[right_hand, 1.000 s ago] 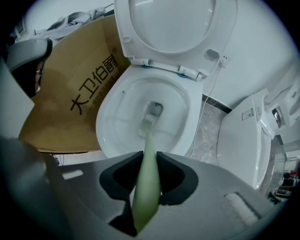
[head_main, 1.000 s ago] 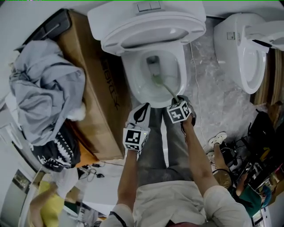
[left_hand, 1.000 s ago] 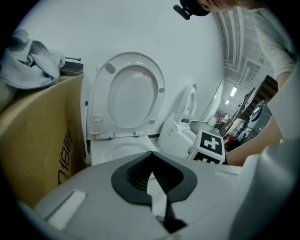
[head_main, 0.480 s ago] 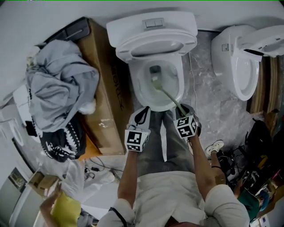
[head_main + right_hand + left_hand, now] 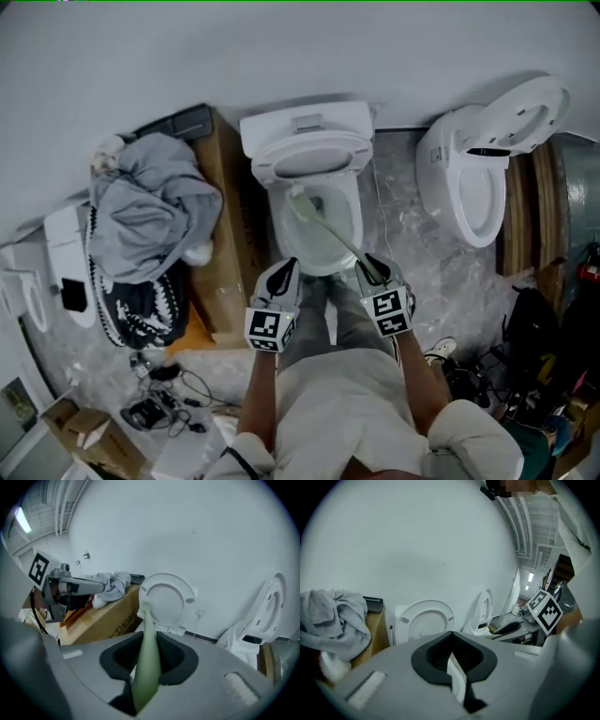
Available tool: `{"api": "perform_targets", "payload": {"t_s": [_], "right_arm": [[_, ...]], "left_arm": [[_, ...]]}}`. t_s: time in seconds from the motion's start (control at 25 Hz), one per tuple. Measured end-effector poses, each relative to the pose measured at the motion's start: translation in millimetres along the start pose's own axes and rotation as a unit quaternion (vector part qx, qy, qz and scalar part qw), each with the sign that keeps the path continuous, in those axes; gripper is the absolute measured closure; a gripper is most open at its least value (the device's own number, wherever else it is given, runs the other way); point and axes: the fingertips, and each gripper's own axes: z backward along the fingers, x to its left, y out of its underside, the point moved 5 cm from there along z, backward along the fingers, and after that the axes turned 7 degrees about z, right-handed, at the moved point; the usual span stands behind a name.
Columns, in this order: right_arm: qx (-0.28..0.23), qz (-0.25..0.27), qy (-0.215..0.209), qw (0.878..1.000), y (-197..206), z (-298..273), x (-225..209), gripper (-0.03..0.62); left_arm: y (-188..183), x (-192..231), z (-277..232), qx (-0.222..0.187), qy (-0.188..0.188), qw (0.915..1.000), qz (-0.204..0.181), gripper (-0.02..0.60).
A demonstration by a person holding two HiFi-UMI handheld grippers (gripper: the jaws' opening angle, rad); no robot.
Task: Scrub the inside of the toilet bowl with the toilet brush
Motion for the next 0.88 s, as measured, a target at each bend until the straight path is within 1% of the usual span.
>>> {"api": "perform_targets", "payload": {"t_s": [0.08, 0.16, 0.28, 0.48, 0.68, 0.88], "right_arm": [[-0.04, -0.009, 0.004, 0.999, -20.2, 25.8, -10.9, 0.502], [-0.079, -0.006, 0.007, 0.997, -42.4, 46.6, -20.6, 0.503], [-0.132, 0.019, 0.016, 0.991, -78.4, 73.6, -26.8, 0.502], [-0.197, 0.051, 0.033, 0.979, -123.8, 114.5, -26.7, 0.502], [-0.235, 0.066, 0.042, 0.969, -146.1, 136.0, -31.8, 0.502], [-0.251, 0.076, 0.045, 0.964, -157.9, 148.6, -31.4, 0.502]], "left_arm": [[-22.4, -15.2, 3.8, -0.022, 0.008, 0.9997, -0.005, 0.563], [-45.5, -27.1, 8.3, -0.044, 0.019, 0.9988, -0.014, 0.563], [-78.6, -40.5, 19.7, -0.075, 0.03, 0.9962, -0.033, 0.563], [-120.7, -59.6, 41.4, -0.119, 0.038, 0.9899, -0.066, 0.563], [-147.5, -70.7, 50.7, -0.151, 0.042, 0.9846, -0.077, 0.563], [-160.6, -77.2, 53.8, -0.164, 0.045, 0.9815, -0.088, 0.563]]}}
